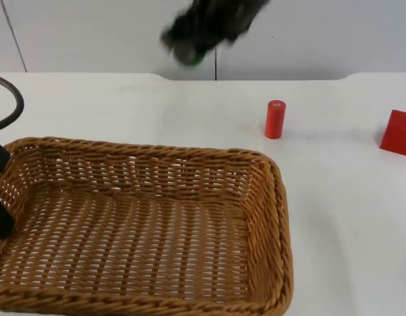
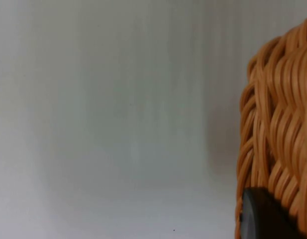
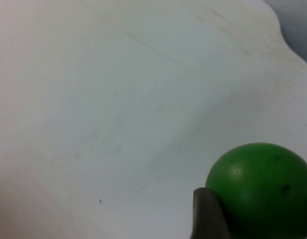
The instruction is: Pick up the basket with the left hand and place the object to the left of the red cylinder into the basket with the right hand.
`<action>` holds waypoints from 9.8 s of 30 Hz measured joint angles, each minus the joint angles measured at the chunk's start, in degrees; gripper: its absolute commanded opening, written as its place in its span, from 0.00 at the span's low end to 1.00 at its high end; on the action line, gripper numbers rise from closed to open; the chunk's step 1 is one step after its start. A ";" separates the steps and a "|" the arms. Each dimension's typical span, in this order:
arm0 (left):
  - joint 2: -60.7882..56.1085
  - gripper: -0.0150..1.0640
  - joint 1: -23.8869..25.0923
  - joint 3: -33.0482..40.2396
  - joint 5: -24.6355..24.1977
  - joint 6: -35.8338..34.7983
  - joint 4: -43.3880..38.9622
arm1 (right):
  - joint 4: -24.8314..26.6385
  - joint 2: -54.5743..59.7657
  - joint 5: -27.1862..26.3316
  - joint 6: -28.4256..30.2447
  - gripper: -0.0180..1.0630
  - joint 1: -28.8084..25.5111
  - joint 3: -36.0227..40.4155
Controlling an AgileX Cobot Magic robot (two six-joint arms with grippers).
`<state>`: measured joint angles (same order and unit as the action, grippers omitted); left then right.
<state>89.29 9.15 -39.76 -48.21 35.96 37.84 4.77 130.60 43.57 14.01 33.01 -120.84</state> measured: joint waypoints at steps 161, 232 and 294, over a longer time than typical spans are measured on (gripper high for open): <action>-52.38 0.82 -11.40 -4.68 4.07 -1.98 -0.54 | -9.00 -110.53 5.10 -12.96 0.68 17.72 74.12; -89.10 0.99 -11.40 11.14 -14.09 -35.62 -36.78 | -7.43 -130.40 18.82 -16.61 0.99 18.29 91.20; -89.10 0.99 -6.13 11.14 -13.99 -35.13 -36.34 | -7.32 -130.40 18.71 -16.48 0.99 -28.30 91.20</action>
<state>0.19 3.02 -28.63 -62.20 0.83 1.50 -2.55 0.20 62.28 -2.47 4.71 -29.64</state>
